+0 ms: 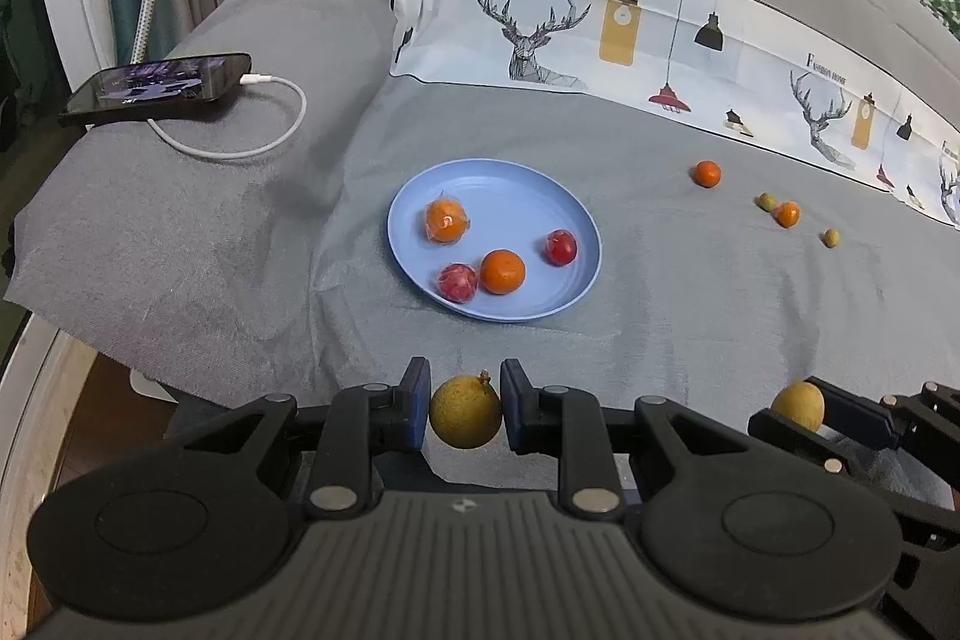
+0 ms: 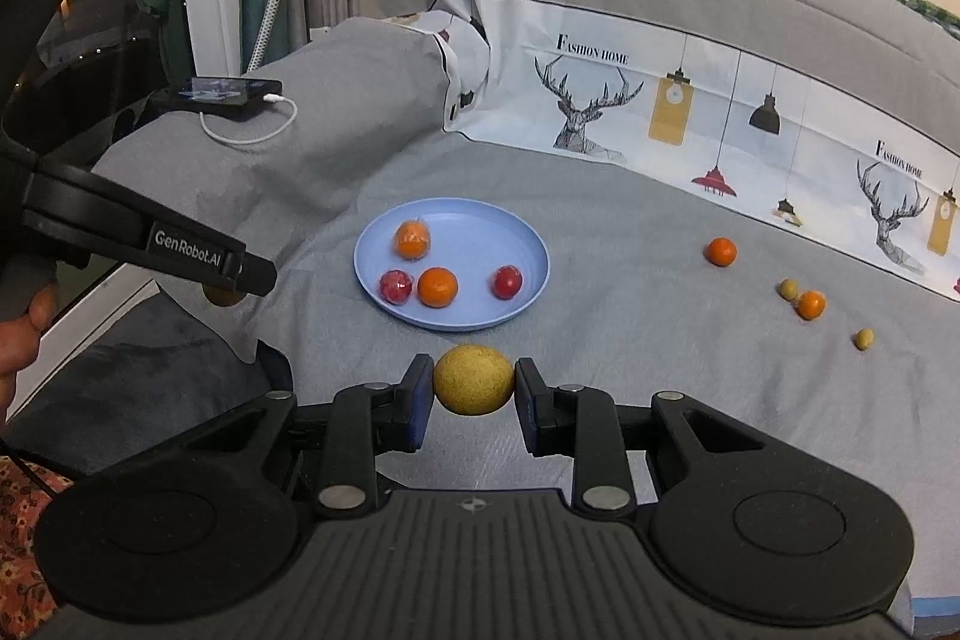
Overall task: Organize fruits
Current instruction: 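Carry both yellow fruits over the blue plate and open both grippers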
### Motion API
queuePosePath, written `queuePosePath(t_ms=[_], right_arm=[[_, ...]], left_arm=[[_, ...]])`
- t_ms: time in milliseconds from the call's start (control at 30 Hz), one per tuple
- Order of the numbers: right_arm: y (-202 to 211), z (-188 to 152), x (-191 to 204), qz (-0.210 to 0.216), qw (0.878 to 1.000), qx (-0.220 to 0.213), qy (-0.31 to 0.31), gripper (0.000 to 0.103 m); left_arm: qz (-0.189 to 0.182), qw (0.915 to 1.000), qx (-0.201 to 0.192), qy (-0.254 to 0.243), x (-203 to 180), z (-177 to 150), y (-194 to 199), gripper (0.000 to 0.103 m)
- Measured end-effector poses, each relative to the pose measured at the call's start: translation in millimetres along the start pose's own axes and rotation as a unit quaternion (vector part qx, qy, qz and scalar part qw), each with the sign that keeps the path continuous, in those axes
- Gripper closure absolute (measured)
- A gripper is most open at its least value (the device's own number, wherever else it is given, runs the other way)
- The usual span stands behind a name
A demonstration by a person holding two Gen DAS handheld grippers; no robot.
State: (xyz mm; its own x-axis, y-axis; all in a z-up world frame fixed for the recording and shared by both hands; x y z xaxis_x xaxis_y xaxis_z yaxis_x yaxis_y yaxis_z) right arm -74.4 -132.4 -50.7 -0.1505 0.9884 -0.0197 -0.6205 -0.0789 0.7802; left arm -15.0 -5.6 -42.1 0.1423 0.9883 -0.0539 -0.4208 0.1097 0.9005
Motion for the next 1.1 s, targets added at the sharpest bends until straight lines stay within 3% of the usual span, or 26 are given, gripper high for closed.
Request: queuePosePath(t_ms=[467, 767, 1100], right_arm=[[-53.2, 51.3, -5.6, 0.006, 1.000, 0.000, -0.001, 0.073], [-119.6, 94.7, -12.0, 0.017, 1.000, 0.015, -0.004, 0.073], [-183.4, 115.5, -13.1, 0.021, 0.999, 0.036, 0.003, 0.073]], left_arm=[[-0.002, 1.0000, 0.006, 0.001, 6.1, 70.0, -34.7, 0.076], [0.002, 0.9998, 0.020, -0.006, 4.9, 123.6, -88.3, 0.076], [0.005, 0.9989, 0.041, -0.021, -1.2, 149.7, -150.3, 0.076]])
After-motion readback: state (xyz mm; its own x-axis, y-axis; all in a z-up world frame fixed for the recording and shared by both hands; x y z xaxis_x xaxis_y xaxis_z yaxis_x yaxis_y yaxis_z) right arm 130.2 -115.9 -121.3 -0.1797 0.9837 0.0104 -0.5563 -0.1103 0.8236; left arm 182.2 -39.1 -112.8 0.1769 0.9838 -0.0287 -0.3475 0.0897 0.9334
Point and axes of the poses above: each gripper's, at about its wrist camera, not at the fingertips, and y roughly against the way its jaws point, x to its left, z to its top, the point moved 8 cm from there along -y, roughly the way its jaws point, and after that the axes turned 13 degrees about x, right-handed, at the moved point
